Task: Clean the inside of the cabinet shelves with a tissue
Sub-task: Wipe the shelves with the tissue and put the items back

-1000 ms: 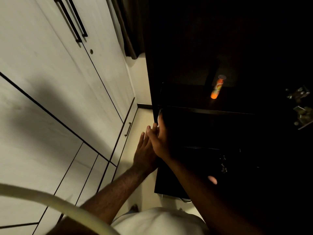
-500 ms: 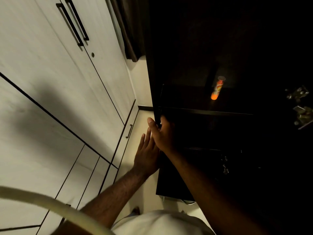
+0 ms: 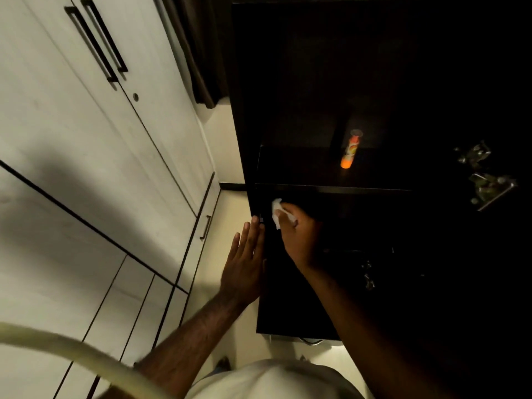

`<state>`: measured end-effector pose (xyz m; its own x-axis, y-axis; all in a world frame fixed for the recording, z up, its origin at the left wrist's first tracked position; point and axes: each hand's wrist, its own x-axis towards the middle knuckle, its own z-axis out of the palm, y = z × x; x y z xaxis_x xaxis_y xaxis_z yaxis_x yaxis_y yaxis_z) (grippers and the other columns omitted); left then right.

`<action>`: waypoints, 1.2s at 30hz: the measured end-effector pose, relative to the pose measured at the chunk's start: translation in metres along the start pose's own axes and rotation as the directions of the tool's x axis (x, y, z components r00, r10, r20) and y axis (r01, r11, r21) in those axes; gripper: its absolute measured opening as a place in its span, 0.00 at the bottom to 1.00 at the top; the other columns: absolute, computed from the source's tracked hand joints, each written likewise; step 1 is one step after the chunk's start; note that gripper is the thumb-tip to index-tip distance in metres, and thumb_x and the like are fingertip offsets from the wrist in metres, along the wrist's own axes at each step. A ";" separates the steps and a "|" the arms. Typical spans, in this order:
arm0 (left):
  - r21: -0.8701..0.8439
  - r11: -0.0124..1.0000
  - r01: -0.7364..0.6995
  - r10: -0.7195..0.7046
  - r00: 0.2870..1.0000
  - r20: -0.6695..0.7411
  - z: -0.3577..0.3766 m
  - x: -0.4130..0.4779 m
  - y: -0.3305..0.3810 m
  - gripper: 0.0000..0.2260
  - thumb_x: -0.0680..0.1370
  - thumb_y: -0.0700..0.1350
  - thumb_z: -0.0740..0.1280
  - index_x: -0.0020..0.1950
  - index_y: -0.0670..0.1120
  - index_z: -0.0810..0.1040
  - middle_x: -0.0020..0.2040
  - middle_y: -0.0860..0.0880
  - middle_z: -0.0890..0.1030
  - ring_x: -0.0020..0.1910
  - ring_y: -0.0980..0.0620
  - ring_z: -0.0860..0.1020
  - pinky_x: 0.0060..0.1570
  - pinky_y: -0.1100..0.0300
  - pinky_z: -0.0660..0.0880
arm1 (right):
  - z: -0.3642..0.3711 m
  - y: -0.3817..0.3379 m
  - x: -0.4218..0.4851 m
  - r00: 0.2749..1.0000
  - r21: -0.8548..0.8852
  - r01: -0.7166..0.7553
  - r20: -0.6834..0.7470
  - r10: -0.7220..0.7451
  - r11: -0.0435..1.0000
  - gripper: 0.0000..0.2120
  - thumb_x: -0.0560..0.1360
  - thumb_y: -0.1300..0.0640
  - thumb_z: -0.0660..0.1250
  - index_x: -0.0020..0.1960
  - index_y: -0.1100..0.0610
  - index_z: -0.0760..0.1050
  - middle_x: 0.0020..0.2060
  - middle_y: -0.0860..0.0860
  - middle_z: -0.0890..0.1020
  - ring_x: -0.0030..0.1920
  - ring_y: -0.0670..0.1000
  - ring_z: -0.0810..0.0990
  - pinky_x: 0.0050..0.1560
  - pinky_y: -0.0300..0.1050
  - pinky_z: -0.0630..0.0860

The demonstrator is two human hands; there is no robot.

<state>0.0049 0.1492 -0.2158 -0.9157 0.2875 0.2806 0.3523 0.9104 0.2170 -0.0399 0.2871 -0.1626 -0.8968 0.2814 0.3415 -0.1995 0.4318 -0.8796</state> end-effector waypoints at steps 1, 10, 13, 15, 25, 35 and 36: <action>-0.047 0.999 -0.008 0.009 1.000 0.015 0.002 0.000 0.000 0.36 0.81 0.50 0.63 0.81 0.42 0.46 0.82 0.44 0.41 0.81 0.44 0.43 0.78 0.44 0.52 | -0.007 0.004 0.006 0.992 0.011 -0.126 -0.007 0.126 0.992 0.11 0.77 0.58 0.70 0.59 0.57 0.81 0.52 0.46 0.81 0.52 0.40 0.77 0.52 0.25 0.72; -0.556 0.826 0.090 0.054 0.970 0.239 0.020 0.020 0.038 0.24 0.81 0.52 0.64 0.76 0.48 0.67 0.73 0.52 0.71 0.71 0.53 0.70 0.69 0.57 0.69 | -0.051 0.072 -0.015 0.543 0.768 -0.568 0.079 0.836 0.296 0.16 0.76 0.70 0.66 0.62 0.63 0.77 0.57 0.60 0.80 0.56 0.58 0.80 0.46 0.46 0.81; -0.742 0.300 0.600 -0.193 0.799 0.569 0.012 0.043 0.064 0.14 0.77 0.54 0.71 0.61 0.52 0.78 0.57 0.48 0.84 0.58 0.50 0.81 0.61 0.52 0.76 | -0.056 0.070 -0.032 0.575 0.715 -0.620 0.135 0.807 0.322 0.14 0.74 0.67 0.69 0.59 0.61 0.79 0.54 0.63 0.82 0.51 0.60 0.82 0.46 0.48 0.80; -0.649 -0.011 0.761 -0.115 0.644 0.757 0.005 0.056 0.074 0.12 0.77 0.53 0.71 0.57 0.49 0.79 0.53 0.45 0.85 0.53 0.48 0.83 0.58 0.51 0.78 | -0.062 0.068 -0.036 0.595 0.712 -0.616 0.141 0.791 0.337 0.12 0.74 0.68 0.69 0.56 0.61 0.80 0.50 0.62 0.84 0.47 0.58 0.83 0.43 0.46 0.81; -0.606 0.438 0.665 -0.447 0.745 0.495 0.040 0.097 0.119 0.09 0.78 0.47 0.69 0.55 0.46 0.83 0.50 0.42 0.84 0.51 0.41 0.82 0.56 0.48 0.78 | -0.093 0.092 -0.027 0.574 0.601 -0.646 -0.022 0.819 0.469 0.11 0.76 0.67 0.68 0.57 0.58 0.76 0.51 0.58 0.82 0.47 0.55 0.81 0.46 0.44 0.77; -0.662 0.463 0.590 -0.284 0.806 0.520 0.062 0.154 0.221 0.14 0.84 0.46 0.59 0.66 0.46 0.79 0.64 0.43 0.80 0.64 0.42 0.77 0.65 0.52 0.72 | -0.120 0.118 -0.066 0.523 0.578 -0.701 0.020 0.852 0.417 0.11 0.81 0.64 0.56 0.57 0.58 0.75 0.47 0.56 0.82 0.45 0.56 0.80 0.53 0.55 0.74; -0.685 0.434 0.585 -0.263 0.809 0.525 0.065 0.158 0.229 0.15 0.84 0.49 0.59 0.65 0.46 0.80 0.63 0.43 0.80 0.63 0.43 0.77 0.64 0.54 0.72 | -0.124 0.116 -0.062 0.543 0.538 -0.709 0.004 0.839 0.456 0.12 0.80 0.67 0.56 0.55 0.57 0.76 0.45 0.55 0.82 0.43 0.54 0.81 0.50 0.52 0.75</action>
<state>-0.0717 0.4221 -0.1829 -0.9352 0.1498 -0.3208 -0.2508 0.3591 0.8990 0.0419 0.4264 -0.2452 -0.6564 0.5119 -0.5541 0.3318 -0.4638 -0.8215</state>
